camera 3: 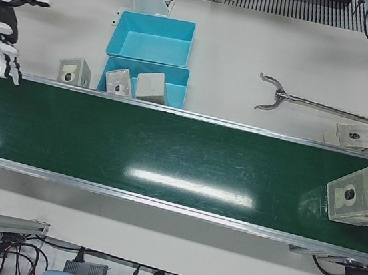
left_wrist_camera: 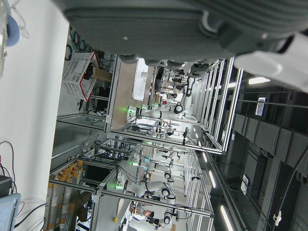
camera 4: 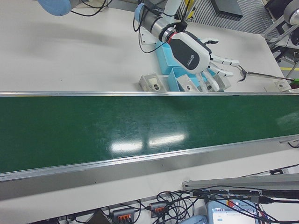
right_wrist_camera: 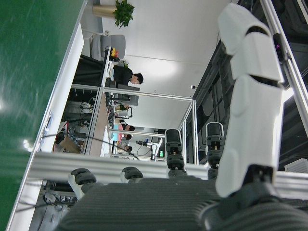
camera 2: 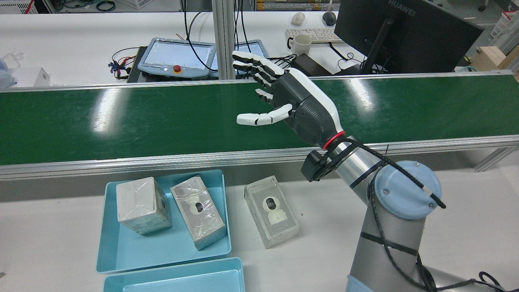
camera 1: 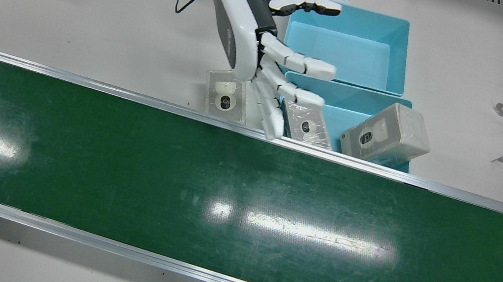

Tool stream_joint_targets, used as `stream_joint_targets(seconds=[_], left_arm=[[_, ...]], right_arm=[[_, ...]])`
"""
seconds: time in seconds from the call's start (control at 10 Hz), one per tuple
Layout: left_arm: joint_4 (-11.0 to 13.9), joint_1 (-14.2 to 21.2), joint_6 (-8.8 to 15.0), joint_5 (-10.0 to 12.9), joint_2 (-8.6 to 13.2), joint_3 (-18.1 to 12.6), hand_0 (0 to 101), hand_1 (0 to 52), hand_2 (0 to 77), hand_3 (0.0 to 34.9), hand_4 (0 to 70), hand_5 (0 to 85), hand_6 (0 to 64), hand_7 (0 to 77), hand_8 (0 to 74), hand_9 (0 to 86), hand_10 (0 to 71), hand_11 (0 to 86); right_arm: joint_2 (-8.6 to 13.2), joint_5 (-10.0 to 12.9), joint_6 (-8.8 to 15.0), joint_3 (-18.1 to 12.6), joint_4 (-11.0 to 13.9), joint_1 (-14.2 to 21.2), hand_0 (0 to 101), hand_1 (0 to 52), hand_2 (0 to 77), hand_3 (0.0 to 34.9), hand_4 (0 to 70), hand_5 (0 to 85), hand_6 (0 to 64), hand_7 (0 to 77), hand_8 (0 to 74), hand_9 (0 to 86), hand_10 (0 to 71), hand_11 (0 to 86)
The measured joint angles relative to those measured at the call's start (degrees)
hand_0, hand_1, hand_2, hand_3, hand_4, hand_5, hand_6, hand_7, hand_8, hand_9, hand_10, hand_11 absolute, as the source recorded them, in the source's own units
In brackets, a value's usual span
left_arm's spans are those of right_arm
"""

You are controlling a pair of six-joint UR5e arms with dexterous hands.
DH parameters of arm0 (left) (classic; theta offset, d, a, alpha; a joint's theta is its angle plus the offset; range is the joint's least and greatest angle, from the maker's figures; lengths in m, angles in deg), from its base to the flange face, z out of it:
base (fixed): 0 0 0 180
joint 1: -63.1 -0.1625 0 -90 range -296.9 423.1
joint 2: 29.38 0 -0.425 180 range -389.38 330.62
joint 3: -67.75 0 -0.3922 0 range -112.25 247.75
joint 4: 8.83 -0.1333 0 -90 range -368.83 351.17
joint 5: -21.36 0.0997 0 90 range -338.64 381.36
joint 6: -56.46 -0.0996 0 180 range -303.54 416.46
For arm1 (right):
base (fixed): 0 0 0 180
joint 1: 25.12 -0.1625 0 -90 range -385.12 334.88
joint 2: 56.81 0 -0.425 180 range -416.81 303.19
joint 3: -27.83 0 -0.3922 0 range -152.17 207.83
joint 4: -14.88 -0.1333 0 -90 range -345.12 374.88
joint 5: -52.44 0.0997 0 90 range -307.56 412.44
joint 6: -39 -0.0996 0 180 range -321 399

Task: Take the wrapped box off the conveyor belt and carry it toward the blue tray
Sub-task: 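Move the right hand along the belt to a waiting pose above it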

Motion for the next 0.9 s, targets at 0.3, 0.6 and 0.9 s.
stream_joint_targets(seconds=[0.3,0.6,0.9], left_arm=[[0.0,0.0,0.0,0.0,0.0,0.0,0,0.0,0.5,0.0,0.0,0.5,0.0,0.5,0.5,0.0,0.5,0.0],[0.0,0.0,0.0,0.0,0.0,0.0,0,0.0,0.5,0.0,0.0,0.5,0.0,0.5,0.5,0.5,0.0,0.0],[0.0,0.0,0.0,0.0,0.0,0.0,0,0.0,1.1,0.0,0.5,0.5,0.0,0.5,0.5,0.5,0.5,0.0]], right_arm=[[-4.98,-4.02,-3.56,0.55,1.03,-9.15,45,14.2,24.0,30.5,9.8,17.5,0.0,20.2,0.0,2.2,2.2,3.8],[-6.92,-4.51,-5.87,0.73,1.11,-11.23,45,14.2,24.0,30.1,10.4,18.0,0.0,19.1,0.0,2.2,2.2,4.9],[-8.17,-4.53,-7.61,0.84,1.17,-10.37,45,14.2,24.5,30.1,11.5,19.6,0.0,20.2,0.0,2.2,4.4,7.6]])
